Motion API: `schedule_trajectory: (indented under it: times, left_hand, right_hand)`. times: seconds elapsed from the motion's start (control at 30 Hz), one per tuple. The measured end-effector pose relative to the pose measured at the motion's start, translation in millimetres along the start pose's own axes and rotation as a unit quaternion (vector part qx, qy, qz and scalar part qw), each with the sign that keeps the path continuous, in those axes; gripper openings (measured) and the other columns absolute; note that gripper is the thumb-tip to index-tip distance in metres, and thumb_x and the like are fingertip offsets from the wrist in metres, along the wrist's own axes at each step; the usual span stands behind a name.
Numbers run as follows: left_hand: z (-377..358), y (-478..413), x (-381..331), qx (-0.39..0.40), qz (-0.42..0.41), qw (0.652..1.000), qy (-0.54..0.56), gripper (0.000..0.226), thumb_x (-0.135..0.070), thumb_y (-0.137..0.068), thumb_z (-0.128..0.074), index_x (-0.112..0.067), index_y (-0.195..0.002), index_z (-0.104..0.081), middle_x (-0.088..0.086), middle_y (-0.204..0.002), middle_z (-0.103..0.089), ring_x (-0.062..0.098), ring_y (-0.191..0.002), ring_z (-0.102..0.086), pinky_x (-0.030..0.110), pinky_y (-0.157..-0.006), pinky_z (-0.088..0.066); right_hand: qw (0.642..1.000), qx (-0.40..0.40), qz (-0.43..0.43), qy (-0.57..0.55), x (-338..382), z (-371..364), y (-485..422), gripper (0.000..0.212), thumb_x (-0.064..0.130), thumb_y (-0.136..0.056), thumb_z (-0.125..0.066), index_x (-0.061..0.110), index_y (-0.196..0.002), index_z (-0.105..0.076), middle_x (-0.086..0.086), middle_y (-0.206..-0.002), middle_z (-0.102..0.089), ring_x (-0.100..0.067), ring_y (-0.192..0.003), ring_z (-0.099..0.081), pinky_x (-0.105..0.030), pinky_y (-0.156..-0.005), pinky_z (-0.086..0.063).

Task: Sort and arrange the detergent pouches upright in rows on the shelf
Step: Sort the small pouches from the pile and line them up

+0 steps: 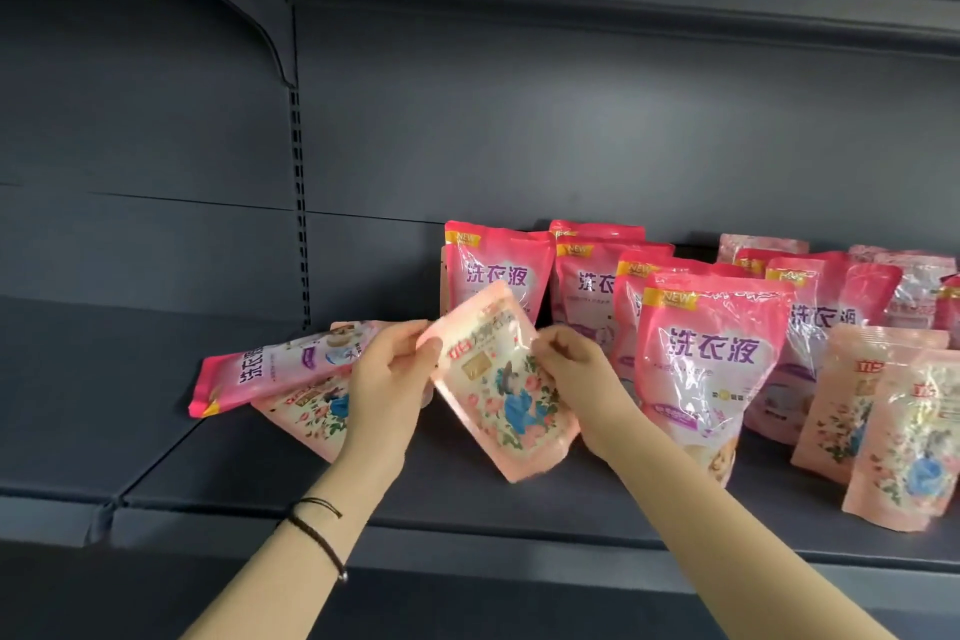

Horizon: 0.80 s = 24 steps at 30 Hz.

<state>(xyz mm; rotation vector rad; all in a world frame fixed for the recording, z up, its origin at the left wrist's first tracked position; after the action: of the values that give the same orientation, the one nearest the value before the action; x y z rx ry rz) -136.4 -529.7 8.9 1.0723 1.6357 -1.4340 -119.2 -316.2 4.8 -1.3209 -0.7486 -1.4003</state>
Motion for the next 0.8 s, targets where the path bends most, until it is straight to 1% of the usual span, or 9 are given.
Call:
schedule_trajectory:
  times: [0.1,0.17,0.23,0.3,0.37,0.47,0.6,0.7,0.8]
  left_hand:
    - [-24.6,-7.1,11.1,0.046,0.019,0.999,0.005,0.019,-0.017,-0.089,-0.065,-0.029,-0.103,-0.062,-0.015,-0.093,-0.072,-0.005,-0.085,-0.065,0.012,-0.061,-0.051]
    - [-36.5,-14.8,19.7,0.043,0.013,0.998,-0.046,0.026,-0.011,-0.089,-0.06,-0.026,-0.11,-0.059,-0.011,-0.099,-0.069,0.003,-0.093,-0.064,0.019,-0.069,-0.051]
    - [-43.1,-25.4,18.1,0.017,-0.025,0.994,-0.108,0.021,-0.004,-0.091,-0.053,-0.021,-0.102,-0.059,-0.008,-0.095,-0.067,0.007,-0.091,-0.064,0.018,-0.066,-0.049]
    - [-51.5,-35.3,11.1,0.005,-0.071,0.984,-0.162,0.02,0.001,-0.091,-0.049,-0.018,-0.093,-0.056,-0.007,-0.087,-0.065,0.008,-0.084,-0.063,0.009,-0.058,-0.045]
    - [-59.2,-43.3,7.5,0.01,-0.1,0.976,-0.193,0.022,0.003,-0.091,-0.046,-0.018,-0.089,-0.053,-0.007,-0.087,-0.062,0.007,-0.081,-0.061,0.004,-0.054,-0.043]
    - [-59.5,-49.2,9.4,-0.004,-0.125,0.969,-0.213,0.022,0.004,-0.092,-0.044,-0.017,-0.09,-0.051,-0.004,-0.09,-0.062,0.009,-0.083,-0.06,0.003,-0.055,-0.043]
    - [-52.9,-55.4,17.1,-0.029,-0.126,0.97,-0.204,0.016,0.003,-0.094,-0.041,-0.011,-0.094,-0.048,0.005,-0.094,-0.064,0.014,-0.086,-0.062,0.009,-0.055,-0.044]
    - [-51.5,-60.3,22.8,-0.03,-0.115,0.972,-0.203,0.011,-0.004,-0.097,-0.042,-0.014,-0.095,-0.045,0.004,-0.098,-0.063,0.013,-0.089,-0.062,0.011,-0.055,-0.044]
    - [-49.2,-63.6,25.7,-0.027,-0.121,0.969,-0.214,0.006,-0.011,-0.098,-0.046,-0.016,-0.096,-0.046,0.0,-0.094,-0.063,0.007,-0.082,-0.062,0.01,-0.051,-0.044]
  right_hand:
    - [0.989,-0.063,0.042,-0.126,3.2,2.9,-1.3,0.019,0.018,-0.102,-0.044,0.016,-0.089,-0.057,-0.007,-0.092,-0.07,-0.021,-0.083,-0.071,-0.041,-0.073,-0.059]
    - [0.982,-0.102,0.045,-0.152,-5.8,2.6,-3.0,0.019,0.02,-0.103,-0.041,0.02,-0.09,-0.055,-0.003,-0.092,-0.07,-0.016,-0.083,-0.071,-0.034,-0.067,-0.058]
    - [0.981,-0.12,0.019,-0.151,-20.7,-0.3,-6.3,0.019,0.02,-0.104,-0.037,0.021,-0.089,-0.05,-0.002,-0.096,-0.067,-0.012,-0.085,-0.069,-0.027,-0.064,-0.055]
    - [0.984,-0.115,-0.009,-0.137,-34.0,-3.3,-11.9,0.015,0.018,-0.103,-0.036,0.02,-0.092,-0.045,0.0,-0.1,-0.064,-0.01,-0.088,-0.066,-0.025,-0.065,-0.053]
    - [0.989,-0.082,-0.02,-0.118,-39.1,-8.3,-17.0,0.006,0.013,-0.101,-0.041,0.019,-0.103,-0.041,0.005,-0.104,-0.06,-0.009,-0.091,-0.064,-0.024,-0.066,-0.054]
    - [0.999,-0.024,0.0,-0.043,-38.4,-18.6,-21.1,0.035,0.002,-0.096,-0.048,0.02,-0.118,-0.027,0.007,-0.113,-0.053,-0.008,-0.1,-0.06,-0.022,-0.074,-0.055]
    - [0.999,0.004,0.048,0.02,-29.1,-32.0,-25.8,0.043,-0.005,-0.095,-0.046,0.019,-0.118,-0.019,-0.001,-0.13,-0.044,-0.015,-0.117,-0.052,-0.031,-0.092,-0.053]
    - [0.998,-0.002,0.052,0.038,-30.7,-35.8,-35.4,0.044,-0.004,-0.095,-0.047,0.016,-0.122,-0.02,-0.003,-0.133,-0.045,-0.015,-0.118,-0.053,-0.032,-0.092,-0.053]
    - [0.997,-0.009,0.031,0.067,-37.4,-32.7,-40.8,0.041,0.003,-0.097,-0.048,0.016,-0.126,-0.022,-0.004,-0.131,-0.05,-0.012,-0.108,-0.057,-0.025,-0.083,-0.054]
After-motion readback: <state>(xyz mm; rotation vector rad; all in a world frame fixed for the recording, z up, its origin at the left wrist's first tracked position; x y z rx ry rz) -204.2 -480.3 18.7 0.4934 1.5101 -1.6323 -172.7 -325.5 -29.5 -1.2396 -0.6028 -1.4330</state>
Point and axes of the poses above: each hand's wrist, its own y-axis away from the middle knuckle, its own z-axis out of the back of the hand, x = y × z, the point moved 10 cm from there along -y, towards the middle knuckle
